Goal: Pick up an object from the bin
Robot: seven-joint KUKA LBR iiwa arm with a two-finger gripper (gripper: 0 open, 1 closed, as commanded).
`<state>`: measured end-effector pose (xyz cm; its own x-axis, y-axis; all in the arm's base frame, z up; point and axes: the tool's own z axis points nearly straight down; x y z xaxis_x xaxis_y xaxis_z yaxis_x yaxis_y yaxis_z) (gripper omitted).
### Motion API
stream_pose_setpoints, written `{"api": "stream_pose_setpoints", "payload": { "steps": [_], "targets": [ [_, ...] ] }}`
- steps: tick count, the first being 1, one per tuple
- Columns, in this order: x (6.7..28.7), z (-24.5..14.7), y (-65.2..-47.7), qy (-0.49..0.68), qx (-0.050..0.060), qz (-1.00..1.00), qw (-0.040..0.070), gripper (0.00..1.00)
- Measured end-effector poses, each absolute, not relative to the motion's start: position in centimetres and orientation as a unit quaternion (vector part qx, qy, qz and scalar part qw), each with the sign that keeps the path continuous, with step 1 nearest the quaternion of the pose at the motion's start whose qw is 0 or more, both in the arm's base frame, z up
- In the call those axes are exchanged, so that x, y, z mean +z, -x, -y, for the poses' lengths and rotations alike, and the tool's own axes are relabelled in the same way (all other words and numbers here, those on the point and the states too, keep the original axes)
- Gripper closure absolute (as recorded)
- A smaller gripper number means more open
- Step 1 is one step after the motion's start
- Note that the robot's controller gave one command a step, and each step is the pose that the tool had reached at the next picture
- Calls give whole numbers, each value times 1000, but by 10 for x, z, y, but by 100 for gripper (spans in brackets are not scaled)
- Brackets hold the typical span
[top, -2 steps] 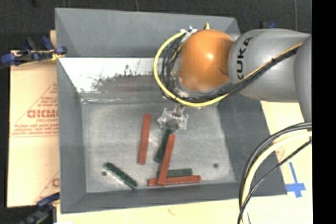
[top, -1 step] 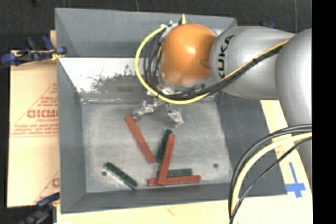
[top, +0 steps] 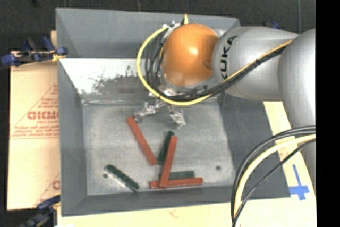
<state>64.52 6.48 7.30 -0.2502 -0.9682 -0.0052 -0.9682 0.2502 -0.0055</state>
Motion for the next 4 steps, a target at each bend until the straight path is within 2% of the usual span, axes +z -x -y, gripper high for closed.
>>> {"api": "stream_pose_setpoints", "payload": {
  "steps": [1,2,3,4],
  "targets": [
    [87,-43,-622,636,0,-772,2,0],
    [92,-26,-620,699,-1,-716,2,0],
    [83,-51,-574,724,-2,-690,3,0],
    [73,-57,-596,844,0,-536,1,100]
  ]
}}
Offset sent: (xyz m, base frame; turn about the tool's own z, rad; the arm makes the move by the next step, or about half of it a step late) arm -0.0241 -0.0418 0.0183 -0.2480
